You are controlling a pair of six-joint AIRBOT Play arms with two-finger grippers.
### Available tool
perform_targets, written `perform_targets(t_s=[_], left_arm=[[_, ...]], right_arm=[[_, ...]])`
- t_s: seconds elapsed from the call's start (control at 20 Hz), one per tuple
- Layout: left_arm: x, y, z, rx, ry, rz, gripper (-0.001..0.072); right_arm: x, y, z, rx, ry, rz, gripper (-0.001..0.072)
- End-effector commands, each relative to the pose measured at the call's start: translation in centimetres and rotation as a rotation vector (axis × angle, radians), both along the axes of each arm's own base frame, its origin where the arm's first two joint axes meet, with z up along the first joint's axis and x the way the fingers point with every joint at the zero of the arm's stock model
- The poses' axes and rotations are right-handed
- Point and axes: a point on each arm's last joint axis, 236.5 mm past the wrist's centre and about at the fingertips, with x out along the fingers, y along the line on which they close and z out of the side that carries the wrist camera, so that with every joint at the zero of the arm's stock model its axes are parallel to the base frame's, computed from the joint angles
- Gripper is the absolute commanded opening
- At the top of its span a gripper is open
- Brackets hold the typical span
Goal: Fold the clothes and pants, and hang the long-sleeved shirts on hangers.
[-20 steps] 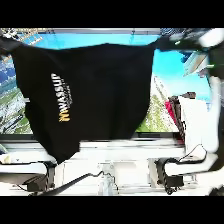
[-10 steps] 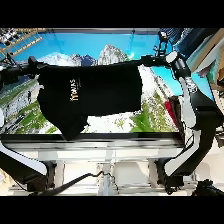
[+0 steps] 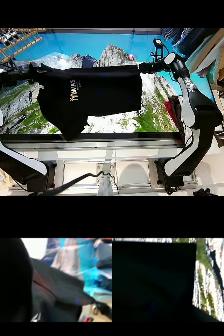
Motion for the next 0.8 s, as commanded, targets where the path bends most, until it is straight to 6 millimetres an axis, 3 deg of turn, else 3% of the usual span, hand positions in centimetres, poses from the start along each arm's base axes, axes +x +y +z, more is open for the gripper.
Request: perform_targets(t_s=[0.0, 0.1, 0.15, 0.2, 0.3, 0.55, 0.65, 0.75], left_arm=[[-3.2, -0.3, -1.3, 0.015, 0.094, -0.102, 0.0624], [-6.5, 0.3, -2.5, 0.025, 0.229, -0.151, 0.0502], [-8.8, 1.6, -3.7, 0.098, 0.326, -0.179, 0.0462], [-11.3, 3.1, -4.6, 0.184, 0.427, -0.189, 0.0457], [-14.2, 4.5, -4.6, 0.292, 0.488, -0.197, 0.0457], [-20.5, 1.7, -3.9, 0.308, 0.478, -0.145, 0.0468], [-23.6, 0.3, -4.4, 0.315, 0.478, -0.15, 0.0479], [-26.3, -1.1, -4.7, 0.306, 0.487, -0.175, 0.0479]], right_arm=[[-3.4, 0.0, -1.3, 0.02, 0.161, 0.029, 0.05], [-6.7, -0.8, -2.1, 0.026, 0.305, 0.049, 0.0457], [-8.2, -1.0, -2.2, 0.033, 0.367, 0.064, 0.0448], [-9.7, -1.0, -2.2, 0.034, 0.423, 0.08, 0.0425], [-12.6, -0.5, -2.2, 0.031, 0.497, 0.107, 0.042], [-19.4, -0.1, -2.7, -0.149, 0.505, 0.159, 0.0372], [-20.4, -0.3, -2.6, -0.278, 0.432, 0.209, 0.0367], [-20.5, 0.8, -2.5, -0.371, 0.352, 0.307, 0.0288]])
